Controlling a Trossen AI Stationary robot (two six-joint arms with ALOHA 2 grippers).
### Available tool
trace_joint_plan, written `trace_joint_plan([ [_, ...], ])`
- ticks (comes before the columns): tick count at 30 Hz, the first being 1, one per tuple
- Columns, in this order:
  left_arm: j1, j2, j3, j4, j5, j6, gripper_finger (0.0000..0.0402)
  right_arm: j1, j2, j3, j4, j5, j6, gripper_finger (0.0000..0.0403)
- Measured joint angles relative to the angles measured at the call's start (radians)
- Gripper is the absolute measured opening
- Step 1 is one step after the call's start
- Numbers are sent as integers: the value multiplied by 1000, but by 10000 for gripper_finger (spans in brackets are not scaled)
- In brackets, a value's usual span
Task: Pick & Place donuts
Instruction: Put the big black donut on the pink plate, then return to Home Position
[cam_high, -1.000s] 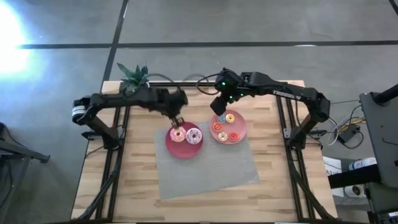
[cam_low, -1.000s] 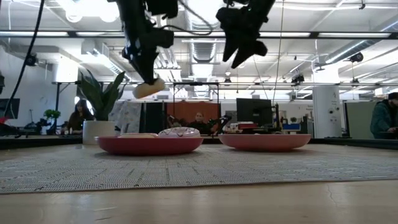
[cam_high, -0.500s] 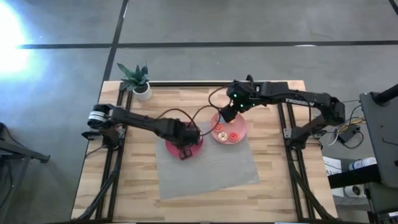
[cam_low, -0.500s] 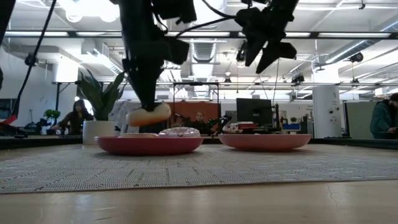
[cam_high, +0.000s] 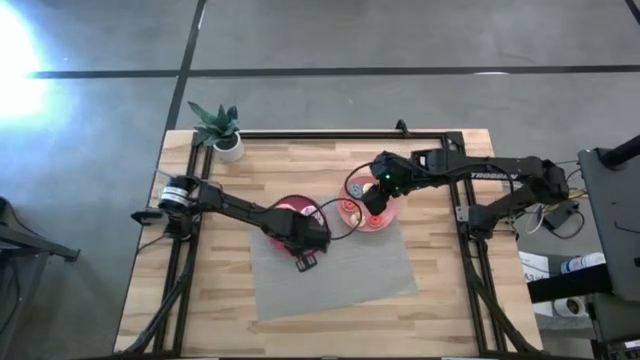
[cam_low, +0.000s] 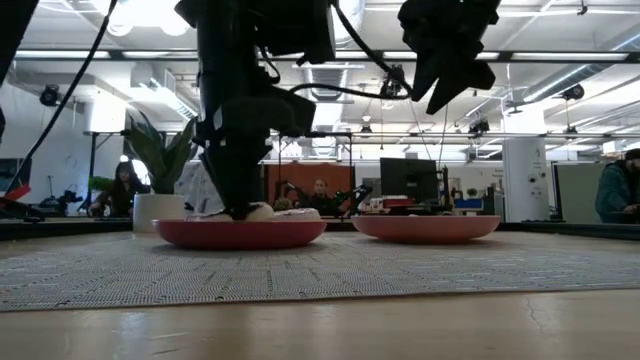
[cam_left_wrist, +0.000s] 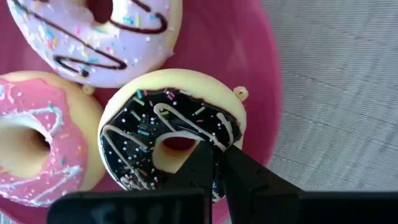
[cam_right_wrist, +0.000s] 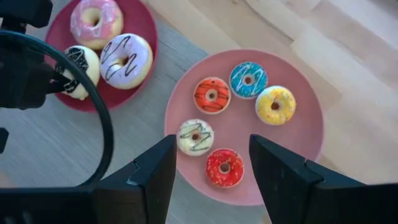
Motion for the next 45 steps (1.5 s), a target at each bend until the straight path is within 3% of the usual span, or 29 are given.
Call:
trace_joint_plan([
  [7,-19,7,13,-40,-95,-27,13,11,-16,-16,27,11,0,194],
  [18,-19,3,78,-92,-84,-25,134,10,-18,-14,44,11,-22,194],
  [24,-38,-14,171,-223,-133,24,144,36,-30,-14,65,10,-70,194],
  [29,-94,-106,199,-131,-175,118,145,130,-127,-23,90,96,-101,191],
  [32,-112,-177,128,33,-160,182,145,194,-222,-74,92,184,-93,185],
  [36,-108,-304,-11,224,-110,259,145,231,-363,-198,72,197,-3,176],
  [40,-93,-432,-114,193,-132,194,145,230,-477,-278,-9,207,242,167],
  [42,-92,-501,-159,186,-139,30,145,235,-531,-305,-24,190,374,166],
  [45,-121,-601,-249,309,-126,22,145,281,-592,-347,81,192,326,169],
])
